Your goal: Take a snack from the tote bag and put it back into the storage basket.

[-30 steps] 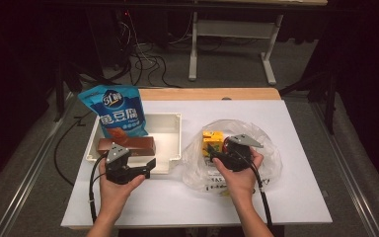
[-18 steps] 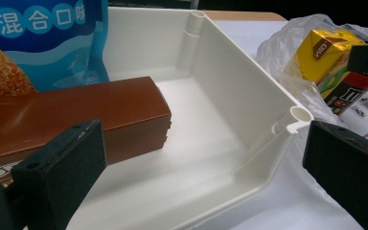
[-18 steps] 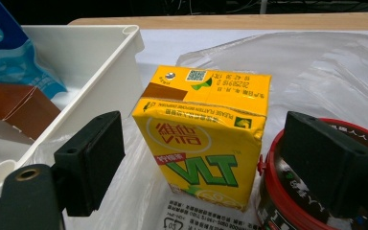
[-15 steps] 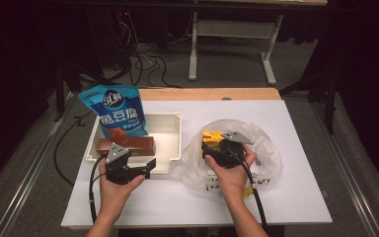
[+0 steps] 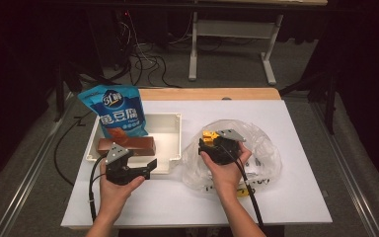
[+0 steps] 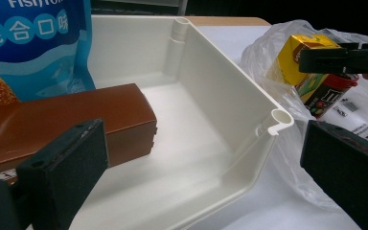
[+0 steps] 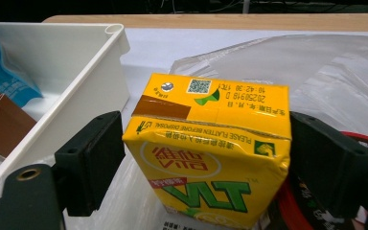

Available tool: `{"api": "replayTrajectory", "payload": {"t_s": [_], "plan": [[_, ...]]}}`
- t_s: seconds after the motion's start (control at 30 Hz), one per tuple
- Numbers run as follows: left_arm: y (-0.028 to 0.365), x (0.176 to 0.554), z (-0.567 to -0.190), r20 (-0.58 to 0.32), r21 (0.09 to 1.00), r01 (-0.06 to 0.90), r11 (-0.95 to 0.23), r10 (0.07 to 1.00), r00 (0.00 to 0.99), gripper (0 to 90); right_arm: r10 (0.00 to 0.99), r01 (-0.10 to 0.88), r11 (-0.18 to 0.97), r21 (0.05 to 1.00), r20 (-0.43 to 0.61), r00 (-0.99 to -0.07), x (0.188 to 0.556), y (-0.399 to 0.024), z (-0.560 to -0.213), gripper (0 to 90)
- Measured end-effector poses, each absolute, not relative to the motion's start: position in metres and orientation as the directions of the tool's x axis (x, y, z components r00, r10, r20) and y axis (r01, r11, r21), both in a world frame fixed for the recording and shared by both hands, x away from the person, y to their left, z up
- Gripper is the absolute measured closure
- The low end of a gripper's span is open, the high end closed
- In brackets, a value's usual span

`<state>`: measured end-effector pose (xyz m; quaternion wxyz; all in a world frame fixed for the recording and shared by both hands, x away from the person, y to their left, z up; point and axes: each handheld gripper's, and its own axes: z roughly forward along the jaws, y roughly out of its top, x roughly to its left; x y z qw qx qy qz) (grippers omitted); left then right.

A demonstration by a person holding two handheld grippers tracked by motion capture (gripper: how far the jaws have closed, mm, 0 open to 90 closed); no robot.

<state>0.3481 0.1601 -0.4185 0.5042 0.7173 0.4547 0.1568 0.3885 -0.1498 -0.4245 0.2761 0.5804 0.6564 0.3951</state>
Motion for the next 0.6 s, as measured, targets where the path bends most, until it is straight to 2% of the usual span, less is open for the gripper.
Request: {"api": "replayTrajectory", "payload": {"t_s": [0.6], "plan": [[0.160,0.346,-0.416,-0.232,0.874,0.478,-0.084,0.793,0.563,3.5,0.990,0.536,0.064,0.842,0.012,-0.138,0.400,-0.141,-0.434,21.3]]}}
